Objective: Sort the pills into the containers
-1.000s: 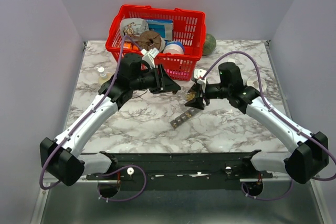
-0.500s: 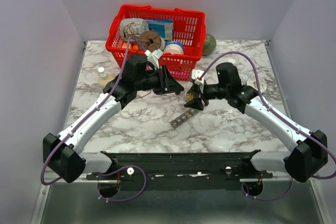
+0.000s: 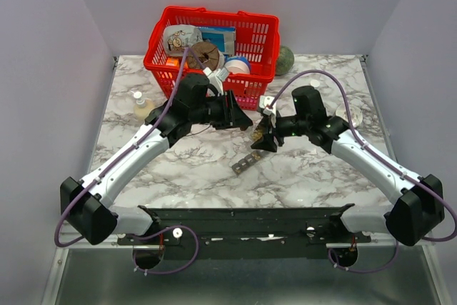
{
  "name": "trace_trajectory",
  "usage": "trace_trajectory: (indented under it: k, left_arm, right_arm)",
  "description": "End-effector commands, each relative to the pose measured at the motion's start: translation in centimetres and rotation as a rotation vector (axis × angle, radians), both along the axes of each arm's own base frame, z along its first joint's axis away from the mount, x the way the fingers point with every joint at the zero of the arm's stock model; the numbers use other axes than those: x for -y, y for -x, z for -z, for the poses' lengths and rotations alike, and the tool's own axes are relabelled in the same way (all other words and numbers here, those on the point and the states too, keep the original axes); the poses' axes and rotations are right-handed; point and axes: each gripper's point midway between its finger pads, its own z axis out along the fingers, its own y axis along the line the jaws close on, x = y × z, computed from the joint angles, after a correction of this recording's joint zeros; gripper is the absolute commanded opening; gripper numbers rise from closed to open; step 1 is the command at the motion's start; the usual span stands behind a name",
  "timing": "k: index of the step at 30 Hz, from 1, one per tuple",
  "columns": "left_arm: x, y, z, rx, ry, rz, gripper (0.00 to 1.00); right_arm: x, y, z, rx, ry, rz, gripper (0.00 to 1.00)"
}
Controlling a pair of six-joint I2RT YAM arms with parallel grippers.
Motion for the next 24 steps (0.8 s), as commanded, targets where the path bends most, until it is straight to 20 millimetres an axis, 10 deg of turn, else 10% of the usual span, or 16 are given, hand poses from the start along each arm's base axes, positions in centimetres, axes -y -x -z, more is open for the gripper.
trace_trajectory:
  k: [1, 15, 24]
  left_arm:
    - [1.2, 2.7, 0.4, 0.019, 0.018, 0.149, 0.03]
    - [-0.2, 7.8, 0.7, 0.331, -0.01, 0.605, 0.1]
    - [-1.6, 5.2, 0.8, 0.333, -0.113, 0.572, 0.57]
  right_arm:
    - [-1.8, 1.8, -3.2, 0.009, -0.124, -0.119, 0.01]
    - [-2.2, 6.0, -5.6, -0.174, -0.291, -0.32, 0.01]
    - [-2.3, 6.6, -5.9, -0.211, -0.316, -0.35, 0.01]
